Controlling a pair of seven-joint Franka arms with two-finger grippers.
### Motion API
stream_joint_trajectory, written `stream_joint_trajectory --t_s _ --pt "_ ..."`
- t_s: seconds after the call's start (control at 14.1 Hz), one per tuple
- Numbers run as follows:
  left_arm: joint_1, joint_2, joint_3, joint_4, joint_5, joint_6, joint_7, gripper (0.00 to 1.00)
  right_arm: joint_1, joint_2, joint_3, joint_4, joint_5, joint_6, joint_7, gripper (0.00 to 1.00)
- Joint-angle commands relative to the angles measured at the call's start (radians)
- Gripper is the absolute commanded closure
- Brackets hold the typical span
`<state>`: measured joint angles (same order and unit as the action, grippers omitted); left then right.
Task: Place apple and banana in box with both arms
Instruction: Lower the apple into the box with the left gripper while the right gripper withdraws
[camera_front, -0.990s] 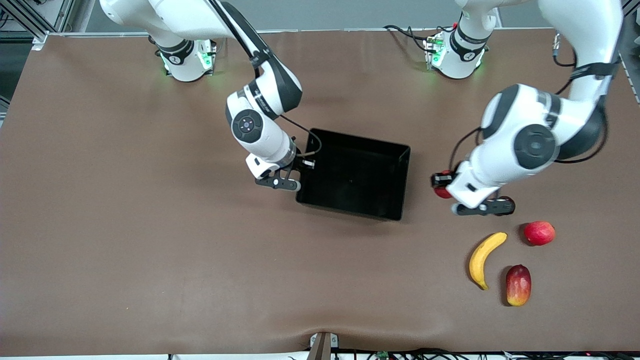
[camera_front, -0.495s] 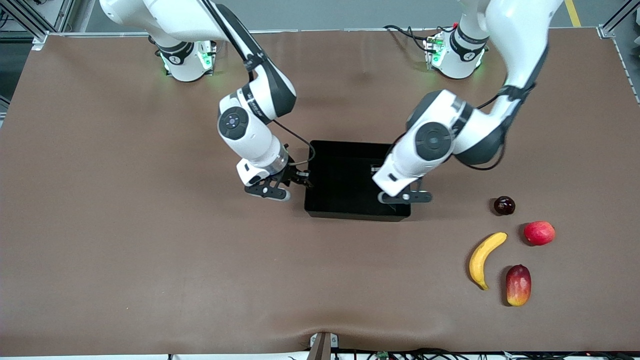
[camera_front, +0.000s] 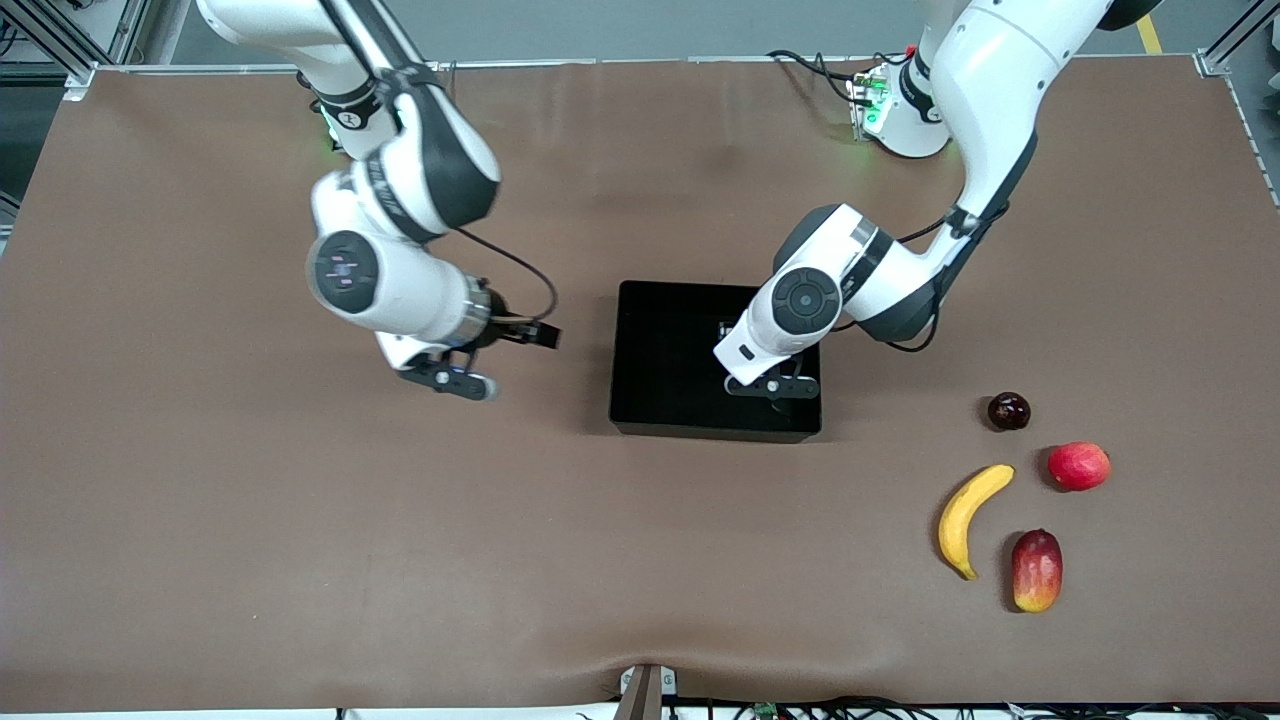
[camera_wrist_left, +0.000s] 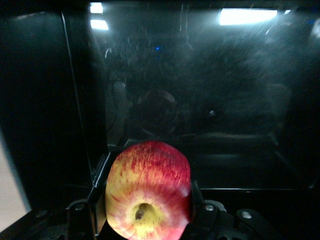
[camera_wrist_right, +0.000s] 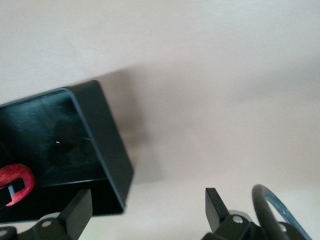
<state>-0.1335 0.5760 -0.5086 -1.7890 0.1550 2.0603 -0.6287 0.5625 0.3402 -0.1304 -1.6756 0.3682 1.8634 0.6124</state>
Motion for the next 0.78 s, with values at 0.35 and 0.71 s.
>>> stream_joint_trajectory --t_s 0.35,0.71 --pt "0.005 0.047 0.012 -0.01 0.084 0.015 -0.033 0.01 -0.324 -0.145 0.015 -0.021 -0.346 -0.216 -0.368 0.0" --pt "0.031 -0.048 0.01 0.1 0.101 -0.081 -0.039 0.0 -0.533 -0.135 0.017 -0.006 -0.479 -0.196 -0.437 0.0"
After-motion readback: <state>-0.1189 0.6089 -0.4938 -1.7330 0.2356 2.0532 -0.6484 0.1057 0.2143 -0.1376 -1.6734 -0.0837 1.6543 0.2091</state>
